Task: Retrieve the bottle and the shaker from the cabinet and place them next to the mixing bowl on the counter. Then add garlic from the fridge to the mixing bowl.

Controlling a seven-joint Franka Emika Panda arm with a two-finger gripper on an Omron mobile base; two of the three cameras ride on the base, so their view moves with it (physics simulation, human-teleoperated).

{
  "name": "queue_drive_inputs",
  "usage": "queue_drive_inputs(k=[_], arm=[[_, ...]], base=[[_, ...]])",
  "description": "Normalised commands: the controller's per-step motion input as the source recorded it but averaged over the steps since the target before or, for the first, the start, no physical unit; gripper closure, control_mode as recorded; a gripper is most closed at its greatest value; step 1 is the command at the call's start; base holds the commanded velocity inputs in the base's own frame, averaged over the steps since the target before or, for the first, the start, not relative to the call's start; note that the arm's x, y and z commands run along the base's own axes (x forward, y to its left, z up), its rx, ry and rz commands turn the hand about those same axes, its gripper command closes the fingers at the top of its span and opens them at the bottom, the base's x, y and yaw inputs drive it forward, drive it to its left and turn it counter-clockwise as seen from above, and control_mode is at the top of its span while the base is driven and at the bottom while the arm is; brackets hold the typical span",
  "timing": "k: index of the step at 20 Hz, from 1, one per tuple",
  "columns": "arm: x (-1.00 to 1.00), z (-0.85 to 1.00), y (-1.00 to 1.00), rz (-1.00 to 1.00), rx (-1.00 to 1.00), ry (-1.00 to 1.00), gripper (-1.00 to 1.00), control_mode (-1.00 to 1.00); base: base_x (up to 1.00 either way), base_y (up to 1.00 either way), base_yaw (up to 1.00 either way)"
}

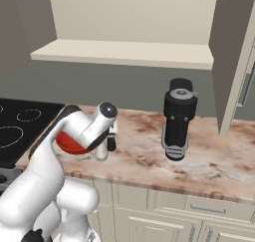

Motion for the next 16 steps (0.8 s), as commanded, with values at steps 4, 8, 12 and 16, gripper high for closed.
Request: queue_drive_inputs(k=[4, 8, 12, 16], arm=[[0.00, 0.35, 0.36, -0.24, -0.12, 0.16, -1.00, -1.00], [-0.20, 0.19, 0.19, -0.18, -0.03, -0.04, -1.00, -1.00], [-0.38, 0.29, 0.03, -0.15, -0.04, -0.15, -1.00, -1.00], [-0.17, 0.49, 0.00, -0.14, -0.11, -0.10, -1.00, -1.00]], base=[[0.00, 0.00, 0.00], [0.00, 0.00, 0.00], [0.00, 0.00, 0.00], [0.00, 0.00, 0.00]])
